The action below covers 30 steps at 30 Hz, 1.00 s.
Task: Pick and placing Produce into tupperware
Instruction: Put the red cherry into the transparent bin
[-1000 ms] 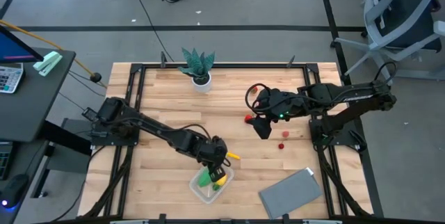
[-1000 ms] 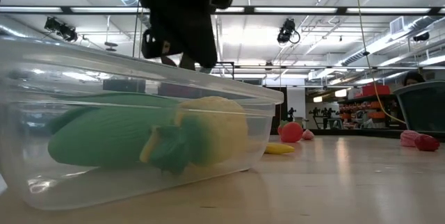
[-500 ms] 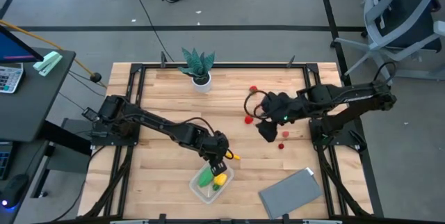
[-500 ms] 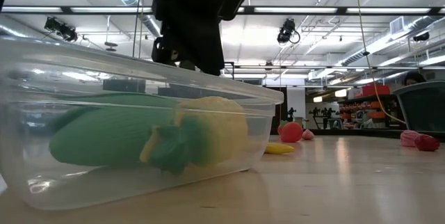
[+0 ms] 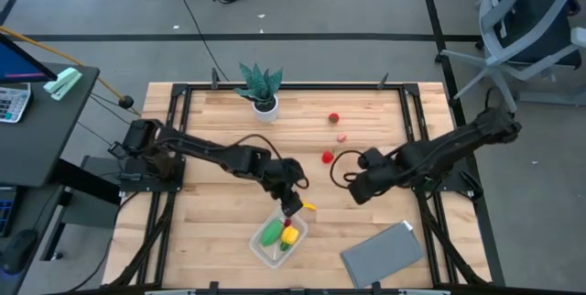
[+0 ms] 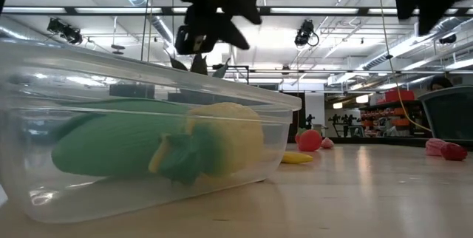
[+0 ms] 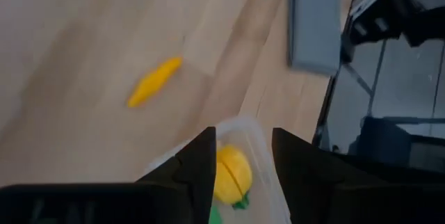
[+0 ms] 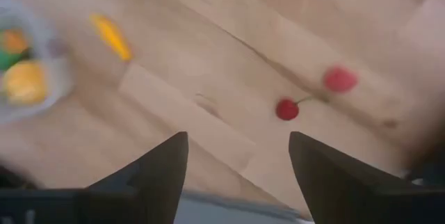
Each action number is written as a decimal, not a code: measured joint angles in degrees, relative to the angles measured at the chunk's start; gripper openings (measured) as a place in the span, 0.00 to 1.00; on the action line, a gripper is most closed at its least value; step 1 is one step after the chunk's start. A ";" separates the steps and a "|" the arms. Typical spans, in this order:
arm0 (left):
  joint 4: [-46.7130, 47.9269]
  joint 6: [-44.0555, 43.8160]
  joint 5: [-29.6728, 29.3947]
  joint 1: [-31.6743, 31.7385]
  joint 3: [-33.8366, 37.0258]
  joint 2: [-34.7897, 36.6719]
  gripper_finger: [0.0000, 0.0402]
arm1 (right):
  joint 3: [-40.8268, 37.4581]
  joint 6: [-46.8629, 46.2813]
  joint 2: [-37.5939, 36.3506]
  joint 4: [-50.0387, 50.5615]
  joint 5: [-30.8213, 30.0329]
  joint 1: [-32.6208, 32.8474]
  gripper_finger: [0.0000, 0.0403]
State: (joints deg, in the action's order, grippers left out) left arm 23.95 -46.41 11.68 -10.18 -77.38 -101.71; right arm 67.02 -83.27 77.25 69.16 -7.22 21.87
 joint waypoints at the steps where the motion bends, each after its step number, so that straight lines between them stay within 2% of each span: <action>1: -0.87 0.55 0.02 0.51 0.00 0.25 0.37 | -2.73 -2.73 -0.02 -2.35 0.16 0.05 0.64; 4: -1.13 2.21 0.01 1.65 -0.04 1.01 0.38 | -10.27 -8.17 0.00 -10.41 1.04 0.01 0.64; 9: -1.36 2.70 0.17 2.63 -0.04 0.99 0.36 | -17.80 -6.23 0.00 -15.14 2.27 0.06 0.64; 22: -1.38 6.64 0.20 2.63 -0.04 0.94 0.34 | -23.54 -3.65 -0.04 -17.27 1.68 0.04 0.64; 30: -1.45 6.70 0.20 2.73 -0.04 0.92 0.33 | -29.88 -4.23 -0.04 -28.67 1.35 0.00 0.64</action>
State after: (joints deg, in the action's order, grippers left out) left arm 22.50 -39.70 11.88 -7.44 -77.43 -100.80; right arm 37.14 -87.50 77.21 40.49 -5.87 21.87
